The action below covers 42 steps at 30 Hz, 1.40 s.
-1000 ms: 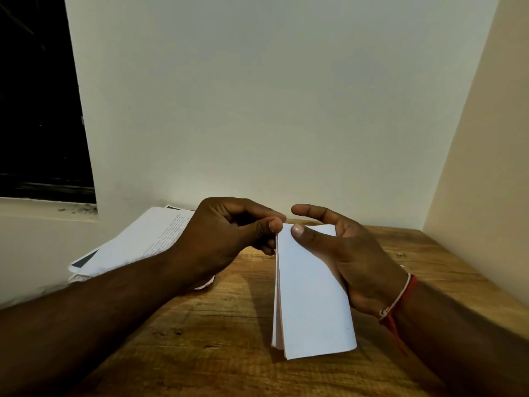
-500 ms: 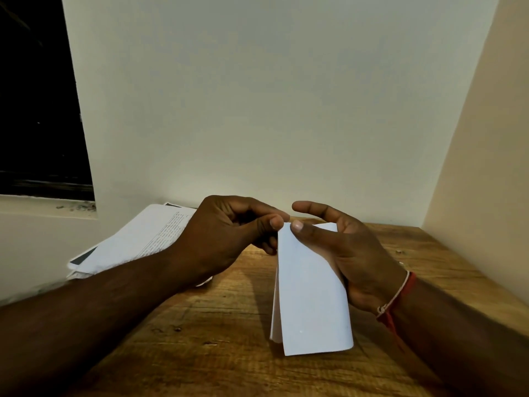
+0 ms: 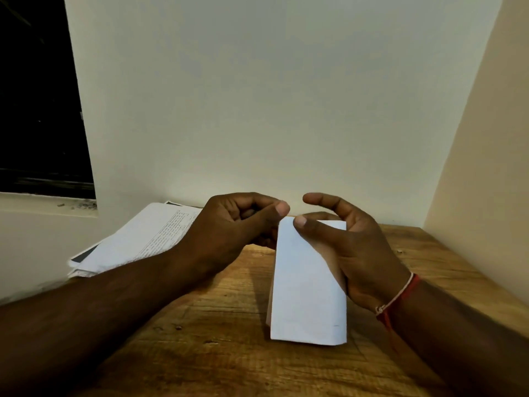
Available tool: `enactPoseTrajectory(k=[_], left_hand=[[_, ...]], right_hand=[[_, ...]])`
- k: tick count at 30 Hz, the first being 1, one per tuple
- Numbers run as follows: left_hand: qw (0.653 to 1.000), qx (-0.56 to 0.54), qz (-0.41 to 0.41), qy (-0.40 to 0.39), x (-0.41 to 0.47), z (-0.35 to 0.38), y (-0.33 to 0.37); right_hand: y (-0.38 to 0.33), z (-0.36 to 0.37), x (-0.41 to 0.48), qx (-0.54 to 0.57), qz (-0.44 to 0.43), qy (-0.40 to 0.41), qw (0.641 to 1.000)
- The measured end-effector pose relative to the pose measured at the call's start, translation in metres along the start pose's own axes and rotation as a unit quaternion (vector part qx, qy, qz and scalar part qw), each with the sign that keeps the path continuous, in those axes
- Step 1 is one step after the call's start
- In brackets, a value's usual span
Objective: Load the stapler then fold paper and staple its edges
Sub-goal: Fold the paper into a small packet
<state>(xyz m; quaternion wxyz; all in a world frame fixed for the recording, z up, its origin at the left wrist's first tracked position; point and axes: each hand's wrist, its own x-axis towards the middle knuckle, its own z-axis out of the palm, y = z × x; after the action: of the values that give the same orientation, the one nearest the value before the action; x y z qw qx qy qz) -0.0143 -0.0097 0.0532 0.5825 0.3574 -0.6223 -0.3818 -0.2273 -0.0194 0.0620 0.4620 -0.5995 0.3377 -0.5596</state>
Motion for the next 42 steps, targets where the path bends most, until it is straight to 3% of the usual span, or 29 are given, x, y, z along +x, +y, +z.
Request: enactPoseTrajectory(k=[7,13,19,30,42], left_hand=[[0.997,0.067,0.028,0.007,-0.005,0.008,0.006],[0.983,0.145,0.093,0.058,0.002,-0.004,0.013],[0.941,0.26,0.192,0.098,0.008,-0.023,0.011],[0.913,0.295,0.265,0.098,0.014,-0.03,-0.004],[0.893,0.329,0.296,0.086,0.019,-0.036,-0.003]], right_hand=[[-0.005,0.005,-0.009,-0.079,-0.158,0.045,0.983],[0.003,0.003,-0.004,-0.121,-0.218,0.067,0.966],[0.014,-0.004,0.002,-0.165,-0.253,0.036,0.953],[0.032,-0.014,0.018,-0.182,-0.16,0.053,0.969],[0.03,-0.018,0.019,-0.254,-0.159,0.068,0.952]])
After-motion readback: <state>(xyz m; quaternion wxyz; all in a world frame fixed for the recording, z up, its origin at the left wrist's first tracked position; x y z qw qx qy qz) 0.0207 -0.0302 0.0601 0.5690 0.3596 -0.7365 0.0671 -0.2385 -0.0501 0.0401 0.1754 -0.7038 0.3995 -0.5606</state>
